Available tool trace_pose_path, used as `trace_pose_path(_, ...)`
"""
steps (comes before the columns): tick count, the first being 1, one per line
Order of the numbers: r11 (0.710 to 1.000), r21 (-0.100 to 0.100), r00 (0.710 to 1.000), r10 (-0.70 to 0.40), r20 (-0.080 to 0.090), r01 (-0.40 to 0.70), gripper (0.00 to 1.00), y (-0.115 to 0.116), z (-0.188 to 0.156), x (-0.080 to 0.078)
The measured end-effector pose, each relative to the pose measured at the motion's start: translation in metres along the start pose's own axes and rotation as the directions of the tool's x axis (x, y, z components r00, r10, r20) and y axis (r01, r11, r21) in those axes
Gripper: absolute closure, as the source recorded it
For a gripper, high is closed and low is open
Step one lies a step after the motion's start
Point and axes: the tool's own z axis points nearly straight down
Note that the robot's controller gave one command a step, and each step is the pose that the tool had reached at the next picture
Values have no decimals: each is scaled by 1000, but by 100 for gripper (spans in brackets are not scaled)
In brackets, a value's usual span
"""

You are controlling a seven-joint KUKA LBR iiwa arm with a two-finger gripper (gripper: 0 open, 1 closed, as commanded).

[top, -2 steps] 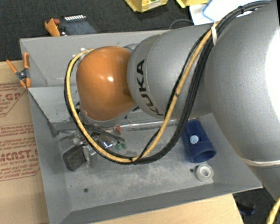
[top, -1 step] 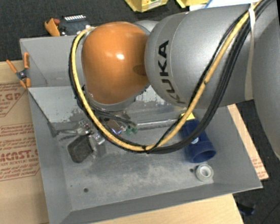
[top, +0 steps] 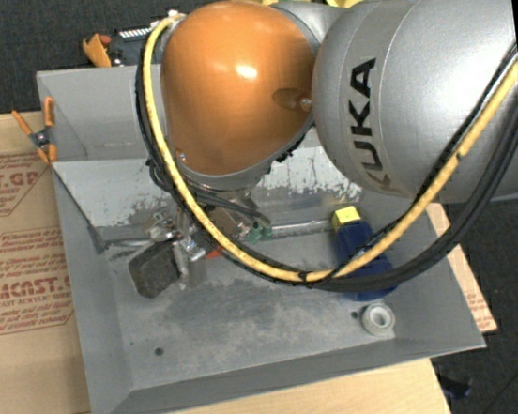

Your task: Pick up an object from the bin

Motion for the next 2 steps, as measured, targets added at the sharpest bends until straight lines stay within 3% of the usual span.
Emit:
trace_pose_path(1,999,1,999,39,7,-39,100,-7,129,-32)
trace_pose_path(2,999,1,999,39,7,-39,100,-7,129,-32)
